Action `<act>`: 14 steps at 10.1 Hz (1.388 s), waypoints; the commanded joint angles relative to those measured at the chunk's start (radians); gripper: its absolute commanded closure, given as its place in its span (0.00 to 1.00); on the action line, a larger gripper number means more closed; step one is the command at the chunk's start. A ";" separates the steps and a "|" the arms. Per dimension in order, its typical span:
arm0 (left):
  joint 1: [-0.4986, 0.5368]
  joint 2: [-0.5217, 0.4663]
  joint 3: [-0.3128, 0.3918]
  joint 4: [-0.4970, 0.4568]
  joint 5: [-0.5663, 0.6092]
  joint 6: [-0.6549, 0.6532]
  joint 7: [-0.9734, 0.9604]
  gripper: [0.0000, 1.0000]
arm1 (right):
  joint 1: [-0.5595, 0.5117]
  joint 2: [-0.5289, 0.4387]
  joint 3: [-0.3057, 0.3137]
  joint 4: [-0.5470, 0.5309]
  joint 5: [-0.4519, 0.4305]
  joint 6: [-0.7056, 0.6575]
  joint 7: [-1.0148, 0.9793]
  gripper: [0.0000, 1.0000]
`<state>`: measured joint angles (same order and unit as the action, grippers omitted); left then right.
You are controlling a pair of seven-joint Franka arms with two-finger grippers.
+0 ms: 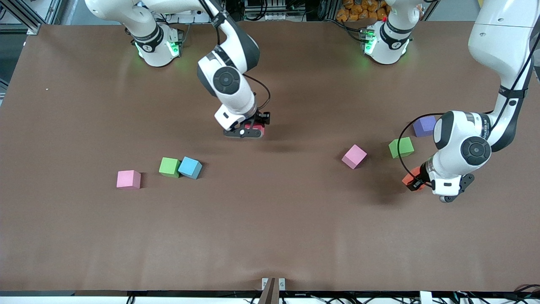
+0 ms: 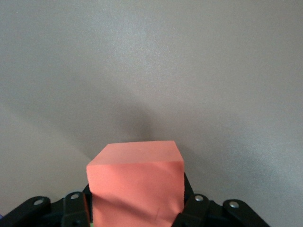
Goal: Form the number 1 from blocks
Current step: 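Carry the red cube to mid-table with the right gripper while the left gripper lifts orange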
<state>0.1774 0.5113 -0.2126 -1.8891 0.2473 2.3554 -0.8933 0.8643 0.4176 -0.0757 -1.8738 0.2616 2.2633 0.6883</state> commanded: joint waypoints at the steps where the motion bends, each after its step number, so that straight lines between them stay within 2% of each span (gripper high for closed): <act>1: 0.008 -0.017 -0.005 -0.012 0.020 -0.011 0.010 1.00 | 0.071 0.027 -0.012 -0.040 0.027 0.103 0.000 0.34; 3: 0.007 -0.017 -0.010 -0.010 0.010 -0.011 0.045 1.00 | 0.110 0.044 -0.012 -0.100 0.027 0.227 0.000 0.34; 5: -0.005 -0.016 -0.057 -0.001 0.009 -0.011 0.060 1.00 | 0.136 0.052 -0.012 -0.154 0.028 0.306 0.072 0.33; 9: -0.030 -0.016 -0.163 -0.004 0.020 -0.013 0.053 1.00 | 0.162 0.052 -0.012 -0.171 0.027 0.294 0.203 0.33; 11: -0.108 -0.016 -0.166 -0.002 0.020 -0.051 0.053 1.00 | 0.167 0.053 -0.012 -0.174 0.021 0.285 0.201 0.31; 12: -0.122 -0.023 -0.168 -0.002 0.020 -0.065 0.053 1.00 | 0.167 0.053 -0.013 -0.174 0.018 0.276 0.201 0.28; 14: -0.125 -0.052 -0.168 -0.013 0.021 -0.085 0.089 1.00 | 0.167 0.053 -0.013 -0.174 0.005 0.274 0.200 0.05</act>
<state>0.0422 0.5035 -0.3816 -1.8856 0.2474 2.3028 -0.8398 1.0162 0.4860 -0.0769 -2.0329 0.2676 2.5414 0.8768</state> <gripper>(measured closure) 0.357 0.260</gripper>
